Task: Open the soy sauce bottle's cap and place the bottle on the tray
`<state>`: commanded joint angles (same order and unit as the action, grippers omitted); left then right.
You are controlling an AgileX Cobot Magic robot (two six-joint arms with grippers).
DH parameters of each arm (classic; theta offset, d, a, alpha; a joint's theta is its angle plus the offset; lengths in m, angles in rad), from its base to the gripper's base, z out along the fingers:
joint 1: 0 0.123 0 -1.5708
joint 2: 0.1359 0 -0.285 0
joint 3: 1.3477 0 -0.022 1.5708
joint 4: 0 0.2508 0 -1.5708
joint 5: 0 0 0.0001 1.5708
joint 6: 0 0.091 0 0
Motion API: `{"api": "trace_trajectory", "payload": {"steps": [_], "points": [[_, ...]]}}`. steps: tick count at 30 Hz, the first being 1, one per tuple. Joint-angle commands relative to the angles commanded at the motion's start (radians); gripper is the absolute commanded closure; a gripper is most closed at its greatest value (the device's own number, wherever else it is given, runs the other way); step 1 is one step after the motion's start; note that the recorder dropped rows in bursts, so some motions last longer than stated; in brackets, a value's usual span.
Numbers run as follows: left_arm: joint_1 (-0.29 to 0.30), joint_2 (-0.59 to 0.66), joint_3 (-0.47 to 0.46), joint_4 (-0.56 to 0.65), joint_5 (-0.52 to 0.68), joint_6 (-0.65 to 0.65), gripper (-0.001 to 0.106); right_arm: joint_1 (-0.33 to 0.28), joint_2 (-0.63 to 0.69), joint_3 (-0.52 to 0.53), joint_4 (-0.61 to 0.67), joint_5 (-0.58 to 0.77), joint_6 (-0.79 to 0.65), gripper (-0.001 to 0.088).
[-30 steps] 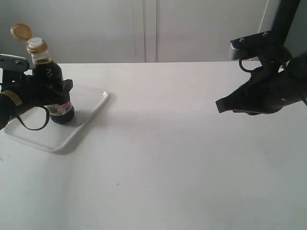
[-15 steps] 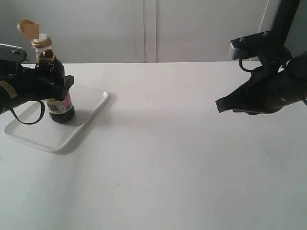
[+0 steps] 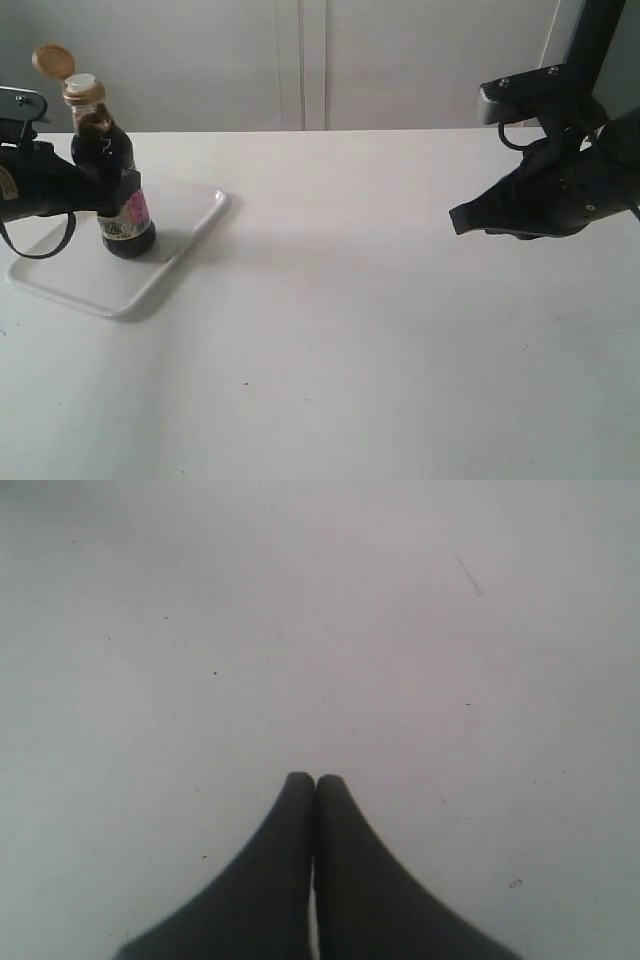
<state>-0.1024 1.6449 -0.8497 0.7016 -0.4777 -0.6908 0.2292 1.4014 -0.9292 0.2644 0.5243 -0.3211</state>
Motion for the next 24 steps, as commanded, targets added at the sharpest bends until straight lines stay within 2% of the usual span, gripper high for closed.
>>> {"api": "trace_trajectory", "payload": {"steps": [5, 11, 15, 18, 22, 24], "points": [[0.0, -0.042, 0.002, 0.222, 0.042, -0.218, 0.0, 0.0, 0.0, 0.0, 0.0, 0.0, 0.0, 0.0868], [0.0, -0.113, 0.006, 0.532, 0.108, -0.571, 0.0, 0.0, 0.0, 0.0, 0.0, 0.0, 0.0, 0.0868], [0.0, -0.173, 0.034, 0.69, 0.11, -0.731, 0.002, 0.0, 0.0, 0.0, 0.0, 0.0, 0.0, 0.0868], [0.0, -0.218, 0.051, 0.811, 0.106, -0.834, 0.017, 0.0, 0.0, 0.0, -0.01, 0.005, 0.0, 0.0868], [0.0, -0.286, 0.061, 1.043, 0.056, -1.003, 0.057, 0.0, 0.004, 0.0, -0.015, 0.045, 0.0, 0.0868], [0.0, -0.321, 0.065, 1.043, 0.017, -1.023, 0.078, 0.0, 0.007, 0.0, -0.032, 0.069, 0.0, 0.0868]]}}
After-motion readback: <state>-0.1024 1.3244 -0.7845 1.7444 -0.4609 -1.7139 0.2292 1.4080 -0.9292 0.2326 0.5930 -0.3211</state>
